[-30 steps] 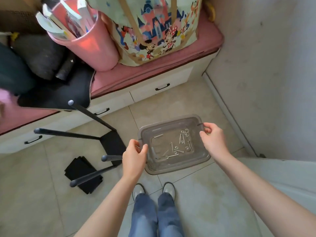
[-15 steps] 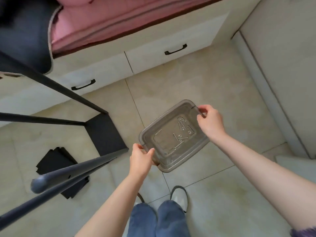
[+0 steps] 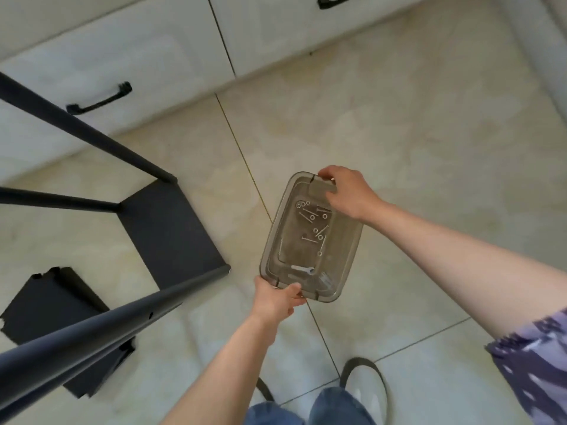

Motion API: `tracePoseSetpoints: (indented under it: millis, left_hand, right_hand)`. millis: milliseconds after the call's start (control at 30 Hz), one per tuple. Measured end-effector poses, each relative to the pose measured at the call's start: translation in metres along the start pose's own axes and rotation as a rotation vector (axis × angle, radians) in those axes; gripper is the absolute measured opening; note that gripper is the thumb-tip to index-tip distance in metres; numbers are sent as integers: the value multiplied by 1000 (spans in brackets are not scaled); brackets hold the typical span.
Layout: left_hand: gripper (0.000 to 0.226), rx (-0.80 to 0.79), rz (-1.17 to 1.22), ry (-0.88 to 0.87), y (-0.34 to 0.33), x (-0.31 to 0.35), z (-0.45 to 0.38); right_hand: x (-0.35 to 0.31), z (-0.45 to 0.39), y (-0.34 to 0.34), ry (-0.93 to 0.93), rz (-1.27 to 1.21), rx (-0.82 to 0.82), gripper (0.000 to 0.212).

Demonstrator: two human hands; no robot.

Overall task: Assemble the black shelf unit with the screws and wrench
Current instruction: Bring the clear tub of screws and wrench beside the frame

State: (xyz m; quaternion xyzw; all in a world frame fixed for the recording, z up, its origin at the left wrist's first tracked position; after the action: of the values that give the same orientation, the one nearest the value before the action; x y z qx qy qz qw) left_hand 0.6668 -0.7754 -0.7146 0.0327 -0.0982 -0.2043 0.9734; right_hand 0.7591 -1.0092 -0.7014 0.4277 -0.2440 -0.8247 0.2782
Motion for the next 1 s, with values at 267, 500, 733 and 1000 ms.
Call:
tracePoseSetpoints:
  millis: [267,500,733,1000]
  left_hand:
    - [38,-151,66,78,-10,-15,-16]
    - [61,99,-377,-135,23,8,-17]
    - [44,88,-412,-339,33,29,-20]
    - [35,-27,-420,-470,25,20,-38]
  right_hand:
    - [-1,-16,-18,152,44,9,52]
    - [36,26,-16,7,-127,357,40]
    - [89,86,-63,-517,-589,334,40]
    - [90,90,-93,-354,-789,418,20]
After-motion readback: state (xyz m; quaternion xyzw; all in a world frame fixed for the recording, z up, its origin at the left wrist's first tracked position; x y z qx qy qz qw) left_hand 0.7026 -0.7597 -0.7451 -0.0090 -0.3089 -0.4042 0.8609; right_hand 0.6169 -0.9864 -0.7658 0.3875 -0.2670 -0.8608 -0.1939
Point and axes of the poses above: each hand's wrist, its own z-axis away from the middle knuckle, its own y-axis out of the back of the hand, x = y × z, the point moved 4 cm from there along -z, towards the middle knuckle, and after that the axes turned 5 degrees about y, right-handed, at the moved point
